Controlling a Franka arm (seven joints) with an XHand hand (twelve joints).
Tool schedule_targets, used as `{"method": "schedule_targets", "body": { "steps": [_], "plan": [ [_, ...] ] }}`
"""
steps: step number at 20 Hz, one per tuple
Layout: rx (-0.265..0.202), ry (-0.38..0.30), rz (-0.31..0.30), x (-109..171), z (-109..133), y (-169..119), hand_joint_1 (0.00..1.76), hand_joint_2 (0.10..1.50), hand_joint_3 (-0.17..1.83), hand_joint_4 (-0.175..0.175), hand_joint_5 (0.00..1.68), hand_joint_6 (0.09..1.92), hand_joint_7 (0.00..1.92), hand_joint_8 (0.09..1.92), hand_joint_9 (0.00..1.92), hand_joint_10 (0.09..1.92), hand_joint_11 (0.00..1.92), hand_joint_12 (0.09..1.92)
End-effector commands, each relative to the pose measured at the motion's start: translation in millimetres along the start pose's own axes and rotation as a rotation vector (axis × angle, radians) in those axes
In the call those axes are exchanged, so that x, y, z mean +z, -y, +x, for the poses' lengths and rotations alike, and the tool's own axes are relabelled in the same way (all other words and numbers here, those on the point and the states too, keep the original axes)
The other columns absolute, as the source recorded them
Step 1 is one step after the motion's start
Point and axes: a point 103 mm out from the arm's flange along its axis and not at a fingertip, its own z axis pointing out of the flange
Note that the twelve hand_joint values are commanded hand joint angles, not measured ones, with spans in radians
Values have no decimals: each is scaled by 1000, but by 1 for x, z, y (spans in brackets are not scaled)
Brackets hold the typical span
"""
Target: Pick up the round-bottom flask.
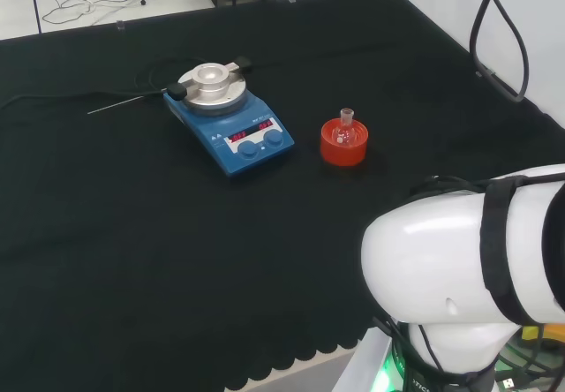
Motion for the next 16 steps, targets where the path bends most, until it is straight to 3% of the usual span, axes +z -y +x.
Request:
{"method": "schedule_targets", "body": {
  "steps": [1,3,8,16],
  "plan": [
    [0,6,-10,0,0,0,90,1174,512,-5,306,391,110,571,239,657,0,1246],
    [1,3,-9,0,1,0,51,1248,392,-3,342,294,114,554,239,648,0,1250],
    [6,1,-5,4,1,-3,40,1285,324,-2,368,236,118,543,242,643,0,1251],
    [67,-23,38,42,-17,-21,52,1299,285,-3,388,198,127,539,250,642,0,1260]
  ]
}}
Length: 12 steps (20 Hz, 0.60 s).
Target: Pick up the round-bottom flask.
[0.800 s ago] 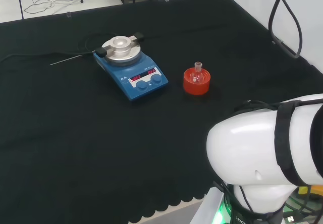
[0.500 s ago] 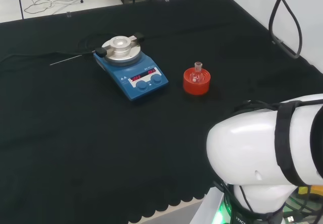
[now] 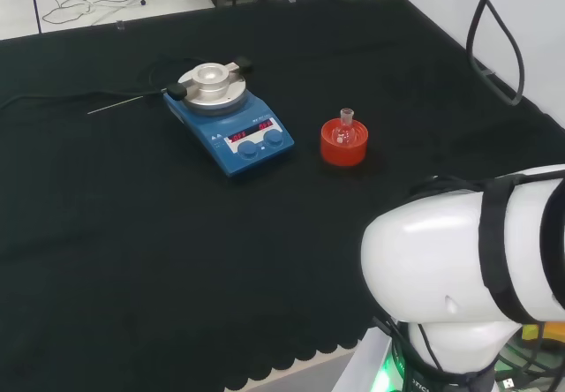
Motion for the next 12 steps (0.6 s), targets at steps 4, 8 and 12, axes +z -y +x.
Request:
{"method": "schedule_targets", "body": {
  "steps": [4,8,12],
  "plan": [
    [88,-33,41,52,-25,-27,57,1300,281,-4,392,195,128,538,253,643,0,1263],
    [118,-50,58,87,-41,-41,146,1266,257,-5,401,187,139,542,270,649,0,1283],
    [145,-79,75,122,-59,-62,297,1198,227,-8,414,173,161,551,303,660,0,1325]
  ]
}}
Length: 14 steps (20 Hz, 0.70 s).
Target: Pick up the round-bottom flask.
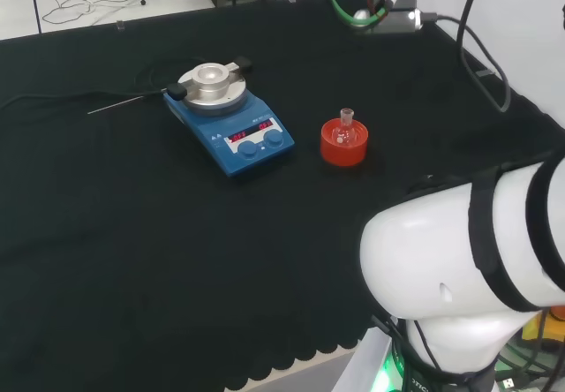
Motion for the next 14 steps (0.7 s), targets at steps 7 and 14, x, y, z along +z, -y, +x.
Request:
{"method": "schedule_targets", "body": {
  "steps": [7,14],
  "plan": [
    [72,-106,44,107,-62,-77,613,993,294,-18,536,154,210,579,372,657,0,1382],
    [88,-125,94,165,-73,-100,777,780,545,-20,581,129,247,604,427,660,3,1421]
  ]
}}
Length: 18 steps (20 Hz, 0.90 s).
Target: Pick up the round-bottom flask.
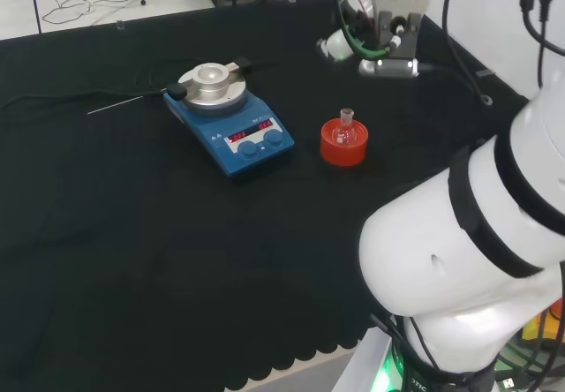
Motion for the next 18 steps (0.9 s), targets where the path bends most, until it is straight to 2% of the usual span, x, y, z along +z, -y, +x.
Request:
{"method": "schedule_targets", "body": {
  "steps": [1,11,18],
  "plan": [
    [32,-41,10,61,-32,-45,784,772,551,-20,586,130,250,606,431,661,5,1422],
    [70,-75,49,112,-52,-67,845,700,614,-22,665,175,296,624,474,659,43,1421],
    [89,-85,65,133,-70,-75,866,663,650,-21,700,232,311,629,492,654,60,1416]
  ]
}}
